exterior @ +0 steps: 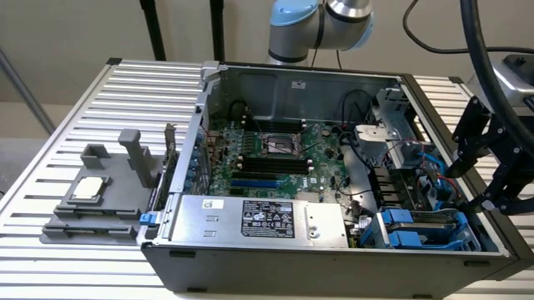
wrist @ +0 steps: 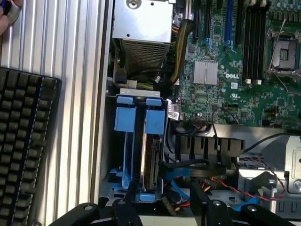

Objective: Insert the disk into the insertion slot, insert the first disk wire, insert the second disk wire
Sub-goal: 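Insert the first disk wire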

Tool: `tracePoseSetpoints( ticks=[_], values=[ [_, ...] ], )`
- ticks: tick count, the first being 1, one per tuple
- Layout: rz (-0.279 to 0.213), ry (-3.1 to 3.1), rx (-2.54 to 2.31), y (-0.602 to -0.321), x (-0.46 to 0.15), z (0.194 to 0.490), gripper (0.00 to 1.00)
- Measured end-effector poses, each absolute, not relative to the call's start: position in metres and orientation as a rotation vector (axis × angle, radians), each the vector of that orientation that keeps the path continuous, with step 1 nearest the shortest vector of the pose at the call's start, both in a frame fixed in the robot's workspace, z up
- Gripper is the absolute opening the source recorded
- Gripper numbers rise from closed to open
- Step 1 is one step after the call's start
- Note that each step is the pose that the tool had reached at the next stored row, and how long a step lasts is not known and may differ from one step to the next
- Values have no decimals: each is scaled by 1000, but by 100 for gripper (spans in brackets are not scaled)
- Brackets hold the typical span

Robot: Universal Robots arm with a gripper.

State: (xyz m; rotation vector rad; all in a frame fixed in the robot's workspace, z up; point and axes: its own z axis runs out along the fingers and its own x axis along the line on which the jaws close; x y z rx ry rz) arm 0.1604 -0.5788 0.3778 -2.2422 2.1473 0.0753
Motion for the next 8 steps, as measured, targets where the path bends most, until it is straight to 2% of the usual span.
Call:
tracePoseSetpoints(
  ticks=[8],
  values=[
    [49, 2154, -2262, -575, 160, 366, 55]
  ],
)
